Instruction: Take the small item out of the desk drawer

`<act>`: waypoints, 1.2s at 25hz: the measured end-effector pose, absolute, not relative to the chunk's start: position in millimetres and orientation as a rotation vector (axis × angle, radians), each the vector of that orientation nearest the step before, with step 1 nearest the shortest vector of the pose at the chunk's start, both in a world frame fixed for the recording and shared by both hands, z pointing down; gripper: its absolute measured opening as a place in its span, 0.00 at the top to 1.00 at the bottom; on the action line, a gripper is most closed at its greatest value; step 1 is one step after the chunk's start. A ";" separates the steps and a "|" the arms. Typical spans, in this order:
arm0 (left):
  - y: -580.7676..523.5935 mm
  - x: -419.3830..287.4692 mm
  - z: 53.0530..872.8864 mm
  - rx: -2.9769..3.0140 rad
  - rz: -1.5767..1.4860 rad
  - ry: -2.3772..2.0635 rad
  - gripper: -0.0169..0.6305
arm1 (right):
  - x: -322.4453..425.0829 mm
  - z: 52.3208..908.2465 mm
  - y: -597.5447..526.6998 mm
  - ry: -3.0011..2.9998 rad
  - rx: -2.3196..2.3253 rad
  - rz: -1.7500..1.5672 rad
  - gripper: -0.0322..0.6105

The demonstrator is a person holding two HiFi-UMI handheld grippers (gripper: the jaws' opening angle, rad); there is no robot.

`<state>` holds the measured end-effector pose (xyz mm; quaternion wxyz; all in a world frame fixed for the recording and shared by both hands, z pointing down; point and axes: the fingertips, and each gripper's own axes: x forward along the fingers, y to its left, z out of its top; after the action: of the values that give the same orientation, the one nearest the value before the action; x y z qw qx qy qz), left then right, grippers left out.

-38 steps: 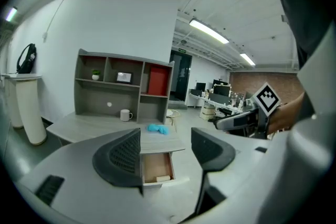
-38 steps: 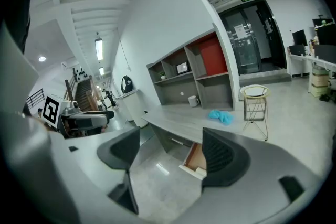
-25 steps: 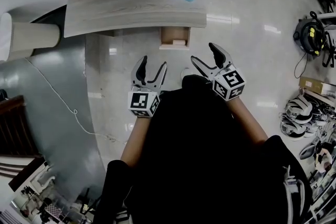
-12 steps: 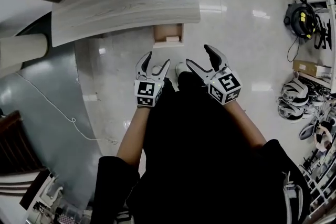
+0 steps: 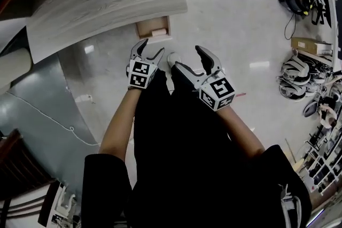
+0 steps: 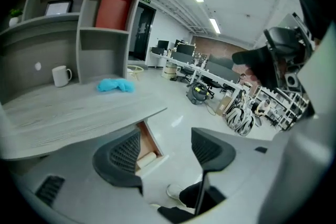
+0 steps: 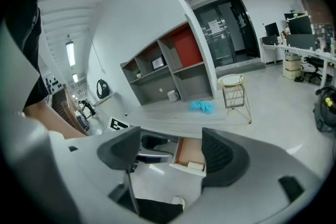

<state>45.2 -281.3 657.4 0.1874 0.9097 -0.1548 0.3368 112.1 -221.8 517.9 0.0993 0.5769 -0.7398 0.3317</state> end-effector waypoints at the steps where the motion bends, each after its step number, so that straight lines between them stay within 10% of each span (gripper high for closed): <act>1: -281.3 48.2 669.0 2.545 0.970 -0.419 0.54 | 112.8 524.6 -221.6 -2.178 1.707 0.997 0.41; 30: -300.3 94.2 905.0 2.501 1.363 -0.141 0.54 | 99.4 657.5 -196.6 -2.116 1.685 1.213 0.40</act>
<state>94.2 -300.3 905.0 0.1445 0.8678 -0.0491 0.4728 99.4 -196.6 657.5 0.0883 0.5661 -0.7111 0.4075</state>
